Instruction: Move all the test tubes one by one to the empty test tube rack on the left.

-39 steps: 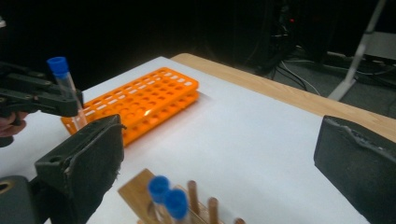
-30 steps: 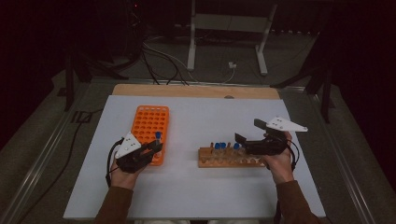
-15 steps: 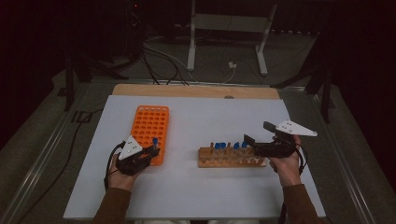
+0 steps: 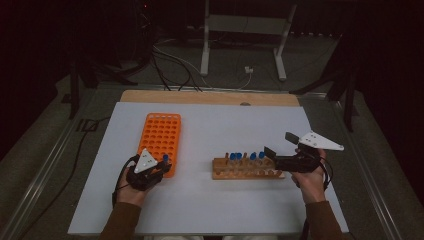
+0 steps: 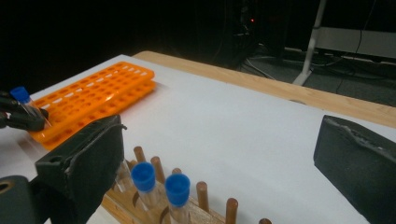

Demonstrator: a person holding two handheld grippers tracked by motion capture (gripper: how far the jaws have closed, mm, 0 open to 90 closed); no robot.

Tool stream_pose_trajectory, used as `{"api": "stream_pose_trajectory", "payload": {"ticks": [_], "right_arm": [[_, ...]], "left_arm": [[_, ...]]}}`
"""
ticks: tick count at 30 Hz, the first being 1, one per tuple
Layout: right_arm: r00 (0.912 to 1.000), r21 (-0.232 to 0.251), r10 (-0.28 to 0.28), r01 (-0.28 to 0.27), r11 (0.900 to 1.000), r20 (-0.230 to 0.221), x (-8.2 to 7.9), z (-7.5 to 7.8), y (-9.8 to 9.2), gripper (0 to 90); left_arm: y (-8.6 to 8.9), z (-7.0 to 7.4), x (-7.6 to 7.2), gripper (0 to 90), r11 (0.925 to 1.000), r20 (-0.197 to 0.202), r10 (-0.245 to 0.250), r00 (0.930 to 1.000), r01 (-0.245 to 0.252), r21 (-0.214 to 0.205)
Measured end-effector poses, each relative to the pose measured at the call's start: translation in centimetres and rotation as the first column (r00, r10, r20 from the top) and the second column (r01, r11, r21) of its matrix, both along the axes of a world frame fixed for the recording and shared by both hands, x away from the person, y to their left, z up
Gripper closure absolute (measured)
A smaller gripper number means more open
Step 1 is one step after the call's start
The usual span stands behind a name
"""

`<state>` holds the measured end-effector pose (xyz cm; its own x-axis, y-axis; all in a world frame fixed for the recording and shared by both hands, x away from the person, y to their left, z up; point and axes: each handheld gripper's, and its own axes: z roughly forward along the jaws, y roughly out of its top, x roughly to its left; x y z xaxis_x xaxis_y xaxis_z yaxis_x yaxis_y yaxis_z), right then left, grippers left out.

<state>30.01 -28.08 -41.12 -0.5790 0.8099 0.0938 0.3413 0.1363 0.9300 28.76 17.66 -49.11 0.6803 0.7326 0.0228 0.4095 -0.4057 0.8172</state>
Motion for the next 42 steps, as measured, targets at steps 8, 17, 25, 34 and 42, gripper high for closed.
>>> {"api": "stream_pose_trajectory", "payload": {"ticks": [8,17,25,34,42], "right_arm": [[0.9998,-0.022,0.007,-0.007,0.9997,-0.021,0.0,-0.8,0.1,1.8],[0.9988,-0.03,0.023,-0.025,0.9993,-0.042,-0.1,-1.2,0.1,1.9],[0.992,-0.03,0.075,-0.078,0.9965,-0.102,0.0,-2.3,0.1,8.3],[0.9886,-0.061,0.081,-0.089,0.9942,-0.127,-0.1,-3.7,0.8,27.5],[0.9888,-0.101,0.091,-0.103,0.9896,-0.118,-0.4,-5.2,1.5,53.0]], "left_arm": [[0.0,-0.1,0.1,77.4,0.9998,-0.007,0.009,0.9999,-0.009,-0.016],[1.1,0.3,-0.7,56.7,0.9957,0.036,0.065,0.9972,-0.063,-0.068],[3.0,1.9,-1.5,38.6,0.9721,0.054,0.108,0.9926,-0.095,-0.215],[3.6,2.4,-1.8,13.4,0.9501,0.048,0.144,0.9885,-0.124,-0.286],[3.4,2.6,-1.9,0.5,0.9572,0.063,0.169,0.9835,-0.149,-0.248]]}}
